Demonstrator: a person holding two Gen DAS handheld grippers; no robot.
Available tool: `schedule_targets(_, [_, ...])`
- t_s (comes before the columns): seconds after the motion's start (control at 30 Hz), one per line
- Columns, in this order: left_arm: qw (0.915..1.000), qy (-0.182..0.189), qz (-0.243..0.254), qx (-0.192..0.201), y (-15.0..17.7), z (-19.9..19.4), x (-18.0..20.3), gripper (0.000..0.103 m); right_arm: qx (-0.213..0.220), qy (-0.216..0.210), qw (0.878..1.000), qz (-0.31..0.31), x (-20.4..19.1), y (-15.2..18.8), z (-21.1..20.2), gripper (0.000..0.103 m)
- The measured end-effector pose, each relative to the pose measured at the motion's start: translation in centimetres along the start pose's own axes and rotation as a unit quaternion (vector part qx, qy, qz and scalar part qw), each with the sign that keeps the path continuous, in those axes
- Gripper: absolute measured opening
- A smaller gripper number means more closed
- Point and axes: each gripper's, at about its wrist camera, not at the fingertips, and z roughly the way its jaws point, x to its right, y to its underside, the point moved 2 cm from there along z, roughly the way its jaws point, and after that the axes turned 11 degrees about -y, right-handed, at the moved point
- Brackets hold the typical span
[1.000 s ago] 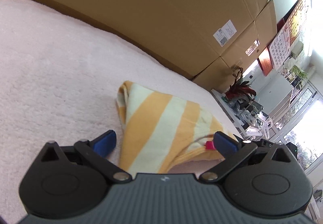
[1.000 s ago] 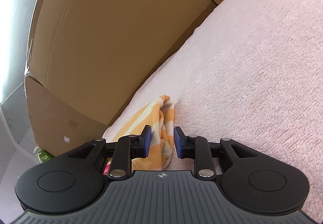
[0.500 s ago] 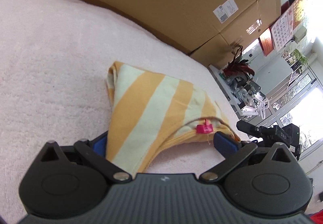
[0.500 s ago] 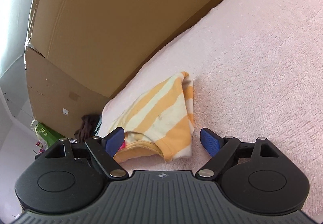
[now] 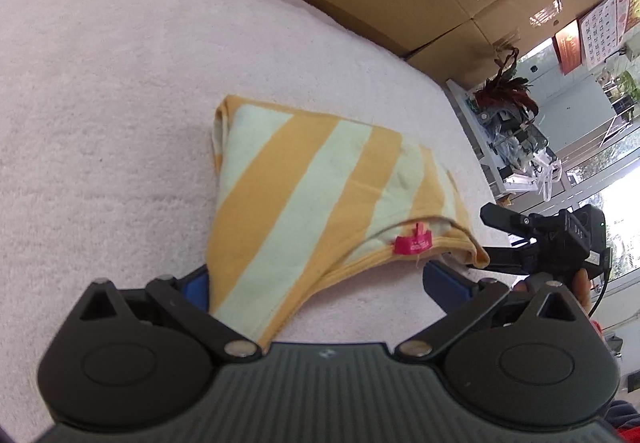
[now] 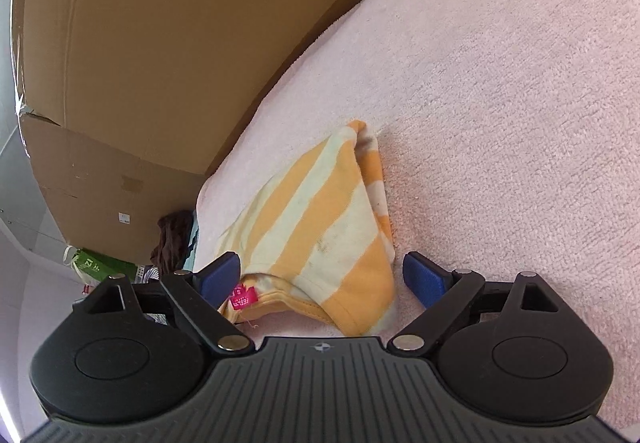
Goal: Fold clothes
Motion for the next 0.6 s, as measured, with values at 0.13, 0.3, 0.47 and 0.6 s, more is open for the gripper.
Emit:
schedule_targets(0.13, [0.9994, 0.034, -0.001, 0.001, -0.9, 0.5, -0.6, 0.102, -0.003, -0.008, 1.000, -0.009, -0.3, 0.1, 1.0, 0.096])
schedule_targets(0.3, [0.9951, 0.083, -0.051, -0.017, -1.8, 0.6, -2.4, 0.102, 0.011, -0.014, 1.000, -0.003, -0.4, 0.0, 1.2, 0.097])
schedule_targets(0.47, [0.9923, 0.097, -0.074, -0.021, -2.2, 0.8, -2.7, 0.102, 0.036, -0.020, 0.999, -0.015, -0.4, 0.1, 1.6, 0.096])
schedule_targets(0.6, [0.9960, 0.079, -0.043, -0.001, -2.1, 1.1, -1.5, 0.102, 0.024, -0.006, 0.998, -0.059, -0.8, 0.6, 2.0, 0.088])
